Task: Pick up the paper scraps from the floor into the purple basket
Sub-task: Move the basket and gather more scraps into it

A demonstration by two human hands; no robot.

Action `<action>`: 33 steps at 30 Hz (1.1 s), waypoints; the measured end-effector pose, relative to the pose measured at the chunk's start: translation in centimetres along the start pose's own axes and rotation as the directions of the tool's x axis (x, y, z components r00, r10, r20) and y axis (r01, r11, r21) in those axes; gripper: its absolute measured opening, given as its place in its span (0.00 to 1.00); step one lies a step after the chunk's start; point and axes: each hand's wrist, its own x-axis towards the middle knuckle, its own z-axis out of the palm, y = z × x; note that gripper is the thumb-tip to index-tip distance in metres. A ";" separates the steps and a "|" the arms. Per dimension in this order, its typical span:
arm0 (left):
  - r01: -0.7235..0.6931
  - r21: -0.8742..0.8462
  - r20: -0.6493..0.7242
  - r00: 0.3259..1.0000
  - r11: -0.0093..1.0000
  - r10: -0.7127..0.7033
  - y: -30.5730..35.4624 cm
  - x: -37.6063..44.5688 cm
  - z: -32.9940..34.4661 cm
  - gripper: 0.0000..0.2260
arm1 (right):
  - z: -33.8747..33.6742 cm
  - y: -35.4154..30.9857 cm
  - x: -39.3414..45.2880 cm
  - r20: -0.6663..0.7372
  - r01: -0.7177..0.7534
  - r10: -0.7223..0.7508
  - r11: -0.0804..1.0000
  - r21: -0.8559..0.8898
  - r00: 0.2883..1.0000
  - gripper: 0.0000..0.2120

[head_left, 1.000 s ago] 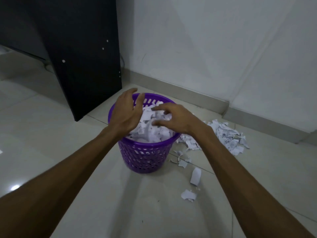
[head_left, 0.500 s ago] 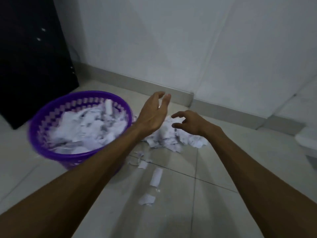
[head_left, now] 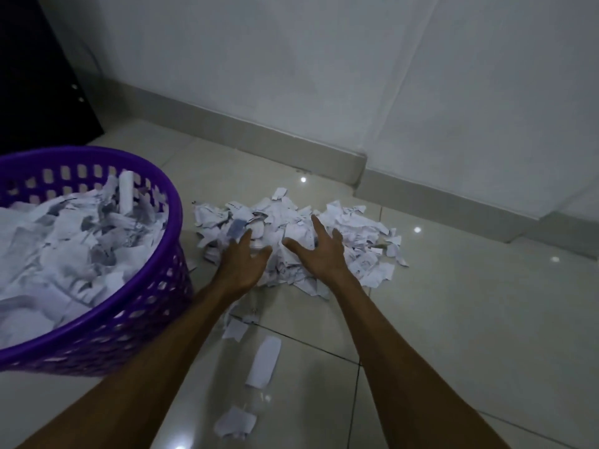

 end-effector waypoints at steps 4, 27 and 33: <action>-0.012 -0.071 0.022 1.000 0.997 0.013 0.5 -0.6 1.4 0.28 | 1.9 0.9 0.1 -0.057 0.133 -0.133 0.991 0.000 0.989 0.38; -0.244 -0.123 0.058 0.966 0.962 0.252 9.8 -6.7 -3.7 0.25 | -11.6 -7.1 -7.9 -0.128 0.209 -0.245 0.948 -0.240 0.961 0.27; -0.305 -0.205 0.057 0.945 0.930 0.323 11.8 -8.7 -7.4 0.25 | -14.4 -13.3 -9.8 -0.109 0.262 -0.291 0.938 -0.227 0.950 0.30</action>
